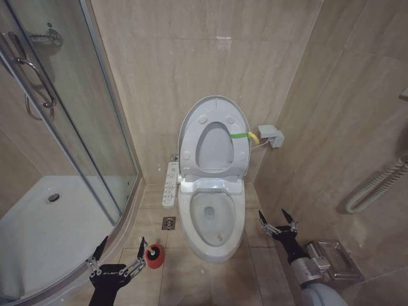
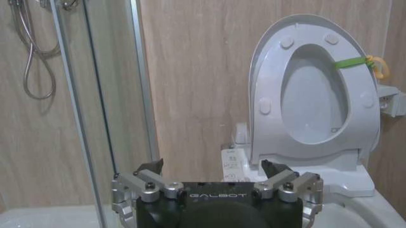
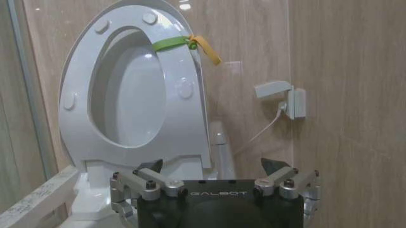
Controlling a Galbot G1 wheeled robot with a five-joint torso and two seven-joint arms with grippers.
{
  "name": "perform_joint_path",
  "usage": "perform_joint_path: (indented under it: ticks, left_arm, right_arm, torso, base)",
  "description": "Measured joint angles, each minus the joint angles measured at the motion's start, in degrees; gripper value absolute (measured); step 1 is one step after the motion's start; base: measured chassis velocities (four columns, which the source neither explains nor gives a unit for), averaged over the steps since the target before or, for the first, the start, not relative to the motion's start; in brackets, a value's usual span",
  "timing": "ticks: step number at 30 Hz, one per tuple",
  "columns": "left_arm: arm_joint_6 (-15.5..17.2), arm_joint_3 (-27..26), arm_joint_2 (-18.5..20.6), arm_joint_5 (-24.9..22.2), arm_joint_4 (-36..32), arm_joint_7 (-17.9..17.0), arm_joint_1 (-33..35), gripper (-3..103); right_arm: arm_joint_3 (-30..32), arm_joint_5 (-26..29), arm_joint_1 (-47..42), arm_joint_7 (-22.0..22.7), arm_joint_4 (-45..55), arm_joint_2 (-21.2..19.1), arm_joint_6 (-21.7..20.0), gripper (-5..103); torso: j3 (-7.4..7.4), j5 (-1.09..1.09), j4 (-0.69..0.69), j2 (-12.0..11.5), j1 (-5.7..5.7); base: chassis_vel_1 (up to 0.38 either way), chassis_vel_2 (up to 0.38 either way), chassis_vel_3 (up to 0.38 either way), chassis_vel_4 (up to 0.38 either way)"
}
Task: Open the toilet lid, clean the toilet bowl with a toilet brush, close the toilet lid, and flush.
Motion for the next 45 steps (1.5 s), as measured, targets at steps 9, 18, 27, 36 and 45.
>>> perform_joint_path:
  ticks: [9,18,27,36,45]
  left_arm:
    - [0.0,0.0,0.0,0.0,0.0,0.0,0.0,100]
    - [0.0,0.0,0.0,0.0,0.0,0.0,0.0,100]
    - [0.0,0.0,0.0,0.0,0.0,0.0,0.0,100]
    - [0.0,0.0,0.0,0.0,0.0,0.0,0.0,100]
    - [0.0,0.0,0.0,0.0,0.0,0.0,0.0,100]
  right_arm:
    - [0.0,0.0,0.0,0.0,0.0,0.0,0.0,100]
    - [0.0,0.0,0.0,0.0,0.0,0.0,0.0,100]
    - [0.0,0.0,0.0,0.0,0.0,0.0,0.0,100]
    - [0.0,0.0,0.0,0.0,0.0,0.0,0.0,100]
    - [0.0,0.0,0.0,0.0,0.0,0.0,0.0,100]
  torso:
    - [0.0,0.0,0.0,0.0,0.0]
    - [0.0,0.0,0.0,0.0,0.0]
    - [0.0,0.0,0.0,0.0,0.0]
    - [0.0,0.0,0.0,0.0,0.0]
    - [0.0,0.0,0.0,0.0,0.0]
  base:
    - [0.0,0.0,0.0,0.0]
    - [0.0,0.0,0.0,0.0]
    - [0.0,0.0,0.0,0.0]
    - [0.0,0.0,0.0,0.0]
    - [0.0,0.0,0.0,0.0]
